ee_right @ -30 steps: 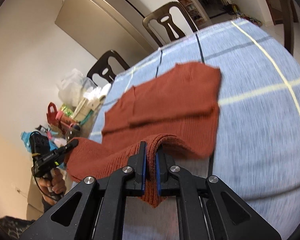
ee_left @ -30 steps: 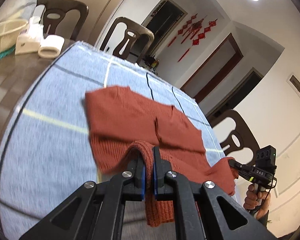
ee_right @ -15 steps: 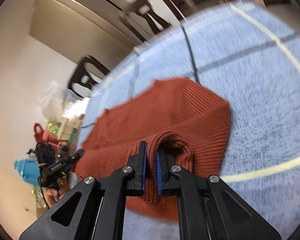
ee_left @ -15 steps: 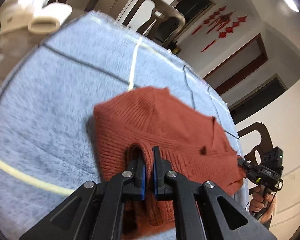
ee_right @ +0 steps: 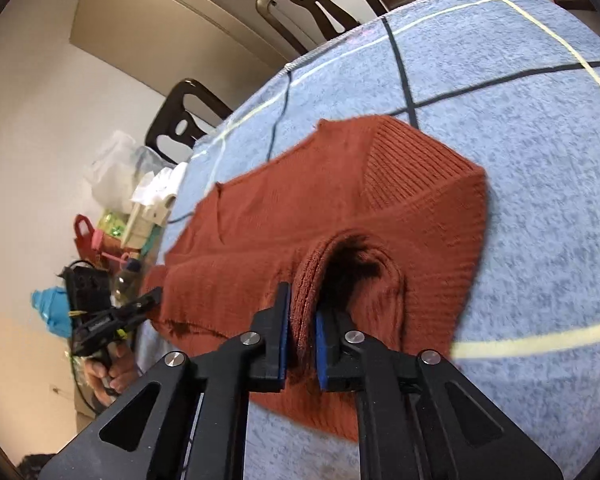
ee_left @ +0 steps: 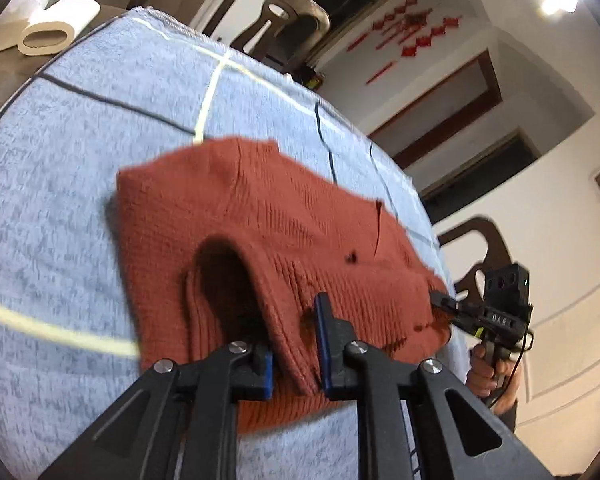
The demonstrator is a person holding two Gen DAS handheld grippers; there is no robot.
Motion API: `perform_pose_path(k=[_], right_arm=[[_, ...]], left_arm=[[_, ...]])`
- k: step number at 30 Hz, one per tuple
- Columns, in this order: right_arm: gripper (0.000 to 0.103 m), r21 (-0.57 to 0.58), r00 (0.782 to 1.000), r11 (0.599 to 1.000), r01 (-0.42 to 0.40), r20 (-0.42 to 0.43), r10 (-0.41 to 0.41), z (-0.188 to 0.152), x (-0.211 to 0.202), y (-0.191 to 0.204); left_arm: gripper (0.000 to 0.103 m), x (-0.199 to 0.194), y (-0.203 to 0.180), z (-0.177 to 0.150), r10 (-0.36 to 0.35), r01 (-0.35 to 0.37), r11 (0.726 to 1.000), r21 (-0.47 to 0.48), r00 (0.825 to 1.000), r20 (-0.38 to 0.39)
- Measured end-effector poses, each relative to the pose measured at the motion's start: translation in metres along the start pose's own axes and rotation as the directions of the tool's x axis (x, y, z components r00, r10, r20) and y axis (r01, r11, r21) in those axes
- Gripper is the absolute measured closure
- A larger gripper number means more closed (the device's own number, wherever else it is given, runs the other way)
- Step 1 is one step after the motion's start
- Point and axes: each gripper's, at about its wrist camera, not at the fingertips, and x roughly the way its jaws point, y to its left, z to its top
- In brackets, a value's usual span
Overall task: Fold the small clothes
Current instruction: 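Lay the hem over the collar and open both grippers, then pinch the folded edge with both grippers and release it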
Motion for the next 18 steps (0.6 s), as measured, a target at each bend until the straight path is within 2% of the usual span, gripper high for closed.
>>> perform_pose_path(k=[4,6,9,10,11,12,13,15,18], right_arm=[[0.092,0.037,0.996,0.998,-0.052,0.074,0.049,0.024,-0.006,0.001],[0.092,0.101,0.991,0.993,-0.067,0.119,0.055,0.041,-0.004,-0.007],[0.076,0.15,0.99,0.988,-0.045,0.142,0.024,0.059,0.002,-0.014],[0.065,0.16,0.989,0.987,-0.025,0.148,0.001,0.062,0.002,-0.016],[0.06,0.16,0.988,0.987,-0.023,0.157,-0.003,0.064,-0.001,-0.016],[0.06,0.148,0.985,0.988,-0.037,0.172,0.011,0.064,-0.006,-0.015],[0.06,0.12,0.982,0.992,-0.048,0.189,0.025,0.063,-0.011,-0.012],[0.06,0.051,0.978,0.999,0.003,0.209,-0.014,0.058,-0.018,-0.005],[0.06,-0.018,0.98,0.992,0.124,0.162,-0.119,0.056,-0.005,0.002]], left_arm=[[0.085,-0.007,0.0,0.029,-0.015,0.017,0.999,-0.027,0.996,0.09],[0.085,-0.004,0.007,0.045,0.013,-0.005,0.998,-0.061,0.992,0.124],[0.083,-0.001,0.02,0.063,0.051,-0.035,0.993,-0.114,0.989,0.141],[0.08,-0.003,0.023,0.067,0.067,-0.049,0.991,-0.128,0.987,0.144],[0.067,-0.007,0.025,0.068,0.083,-0.062,0.989,-0.137,0.985,0.149],[0.058,-0.011,0.025,0.067,0.093,-0.071,0.989,-0.133,0.982,0.163],[0.056,-0.016,0.024,0.064,0.104,-0.084,0.99,-0.117,0.978,0.182],[0.053,-0.018,0.021,0.058,0.148,-0.136,0.988,-0.076,0.971,0.19],[0.053,0.001,0.021,0.053,0.187,-0.185,0.982,-0.026,0.975,0.118]])
